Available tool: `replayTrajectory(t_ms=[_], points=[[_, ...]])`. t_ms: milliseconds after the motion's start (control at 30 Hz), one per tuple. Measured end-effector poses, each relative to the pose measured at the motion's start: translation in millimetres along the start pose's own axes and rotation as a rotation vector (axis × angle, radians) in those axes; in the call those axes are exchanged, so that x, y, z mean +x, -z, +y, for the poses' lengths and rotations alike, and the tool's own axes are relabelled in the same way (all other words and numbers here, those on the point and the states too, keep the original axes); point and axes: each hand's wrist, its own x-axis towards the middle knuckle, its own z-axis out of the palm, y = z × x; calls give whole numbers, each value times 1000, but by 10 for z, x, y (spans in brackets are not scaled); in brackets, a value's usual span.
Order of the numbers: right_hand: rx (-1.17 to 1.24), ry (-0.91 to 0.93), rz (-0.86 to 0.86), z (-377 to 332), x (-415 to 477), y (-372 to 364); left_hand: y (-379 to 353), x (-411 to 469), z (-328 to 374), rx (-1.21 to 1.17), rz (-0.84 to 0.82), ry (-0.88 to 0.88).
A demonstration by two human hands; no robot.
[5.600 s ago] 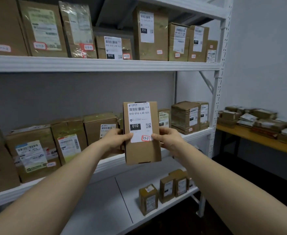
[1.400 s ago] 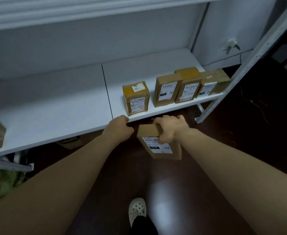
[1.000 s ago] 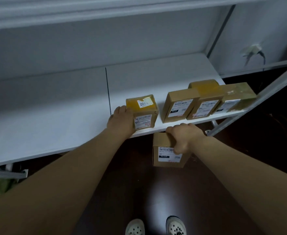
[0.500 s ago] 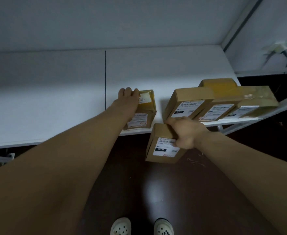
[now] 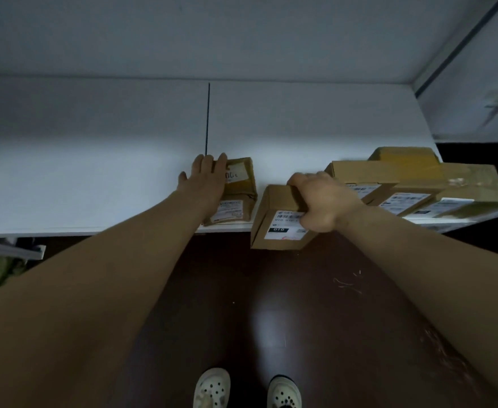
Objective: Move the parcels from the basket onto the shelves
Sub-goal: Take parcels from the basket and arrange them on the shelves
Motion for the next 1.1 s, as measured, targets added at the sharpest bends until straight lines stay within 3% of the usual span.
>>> replayTrajectory(t_ms=[533,1100], points=[[-25,-4,134,-26,363,82,-35,7,-98,0,25,-30],[-64,13,102,47,519,6,-36,92,-48,-31,30,-69]])
